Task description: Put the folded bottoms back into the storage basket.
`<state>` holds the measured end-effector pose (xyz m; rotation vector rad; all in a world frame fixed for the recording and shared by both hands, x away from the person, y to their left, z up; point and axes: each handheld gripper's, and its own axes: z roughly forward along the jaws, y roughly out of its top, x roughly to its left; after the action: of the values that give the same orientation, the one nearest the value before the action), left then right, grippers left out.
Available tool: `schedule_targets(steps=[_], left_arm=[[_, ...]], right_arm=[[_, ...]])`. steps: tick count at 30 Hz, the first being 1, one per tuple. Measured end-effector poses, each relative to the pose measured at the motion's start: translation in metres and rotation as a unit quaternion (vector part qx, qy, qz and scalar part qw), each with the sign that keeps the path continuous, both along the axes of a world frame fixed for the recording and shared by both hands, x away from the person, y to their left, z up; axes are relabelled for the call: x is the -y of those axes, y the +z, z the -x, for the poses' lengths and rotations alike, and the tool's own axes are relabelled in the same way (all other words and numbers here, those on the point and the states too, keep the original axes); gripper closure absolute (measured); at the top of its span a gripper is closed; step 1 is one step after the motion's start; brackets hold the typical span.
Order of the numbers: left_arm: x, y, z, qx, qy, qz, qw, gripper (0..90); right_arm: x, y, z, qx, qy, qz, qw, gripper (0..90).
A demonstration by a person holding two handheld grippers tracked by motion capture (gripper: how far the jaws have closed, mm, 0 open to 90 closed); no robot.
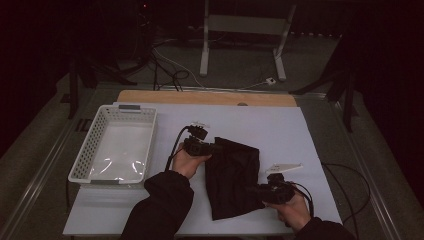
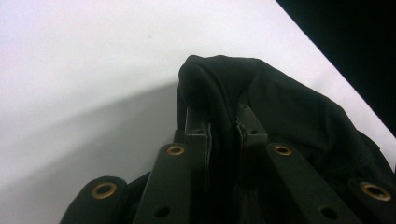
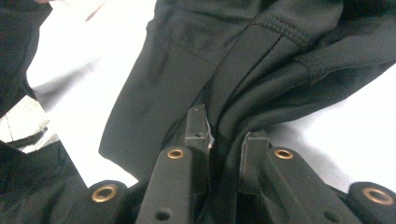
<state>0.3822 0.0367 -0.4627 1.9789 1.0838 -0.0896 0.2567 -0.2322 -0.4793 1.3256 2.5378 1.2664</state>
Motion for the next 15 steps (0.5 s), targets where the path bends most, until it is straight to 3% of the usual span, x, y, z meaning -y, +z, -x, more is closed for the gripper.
schedule_targets(steps=[15], left_arm=[[-0.003,0.027,-0.007,0.019,0.007,-0.003,0.9998,79.8]], right_arm=[[-0.015,0.024,-0.014,0.032,0.002,-0.020,0.9993,78.8]])
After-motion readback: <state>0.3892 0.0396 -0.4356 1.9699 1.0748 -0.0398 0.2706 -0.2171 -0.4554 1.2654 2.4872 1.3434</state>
